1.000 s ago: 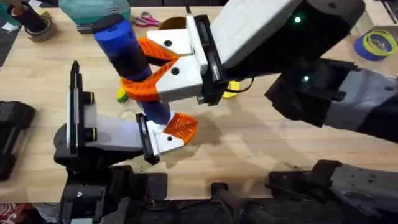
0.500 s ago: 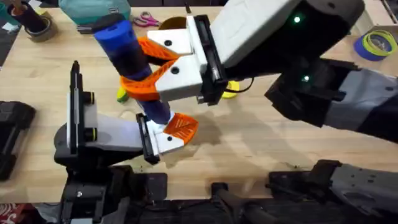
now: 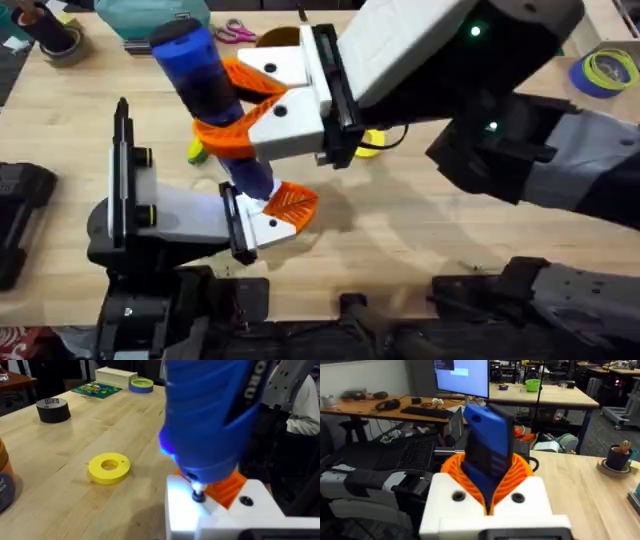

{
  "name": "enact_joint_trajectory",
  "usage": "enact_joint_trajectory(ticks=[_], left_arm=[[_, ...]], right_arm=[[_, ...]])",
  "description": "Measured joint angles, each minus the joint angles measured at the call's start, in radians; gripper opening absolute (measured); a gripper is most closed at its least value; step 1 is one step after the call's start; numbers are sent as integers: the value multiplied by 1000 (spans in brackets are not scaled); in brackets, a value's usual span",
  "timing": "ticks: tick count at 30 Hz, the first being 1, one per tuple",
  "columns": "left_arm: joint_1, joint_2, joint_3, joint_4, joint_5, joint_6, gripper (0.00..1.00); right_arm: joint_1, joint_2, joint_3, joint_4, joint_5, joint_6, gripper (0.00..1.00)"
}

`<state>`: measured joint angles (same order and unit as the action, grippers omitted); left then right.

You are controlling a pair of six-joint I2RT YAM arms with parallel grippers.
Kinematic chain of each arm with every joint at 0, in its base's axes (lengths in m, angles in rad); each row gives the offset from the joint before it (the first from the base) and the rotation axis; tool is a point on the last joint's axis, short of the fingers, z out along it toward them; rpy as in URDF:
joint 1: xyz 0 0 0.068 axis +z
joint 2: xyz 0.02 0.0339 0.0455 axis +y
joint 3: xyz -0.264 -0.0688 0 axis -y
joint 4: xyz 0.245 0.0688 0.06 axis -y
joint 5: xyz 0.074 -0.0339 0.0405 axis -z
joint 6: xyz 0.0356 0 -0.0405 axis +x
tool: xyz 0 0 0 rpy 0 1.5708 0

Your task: Pick up the gripper from the table and insert it into the empty holder that is missing its gripper. Then pick up a screw, insert it into the mounting hole, and use the screwdriver to tighten it. Finally, clean up the table by picking up the vegetable and placing it into the bucket.

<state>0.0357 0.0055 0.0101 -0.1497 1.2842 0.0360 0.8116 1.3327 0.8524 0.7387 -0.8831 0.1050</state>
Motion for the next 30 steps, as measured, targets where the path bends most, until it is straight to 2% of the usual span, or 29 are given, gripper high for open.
enact_joint_trajectory(ticks=[30], left_arm=[[-3,0,0,-1,6,-20,4]], right_arm=[[0,-5,5,-42,13,-13,25]])
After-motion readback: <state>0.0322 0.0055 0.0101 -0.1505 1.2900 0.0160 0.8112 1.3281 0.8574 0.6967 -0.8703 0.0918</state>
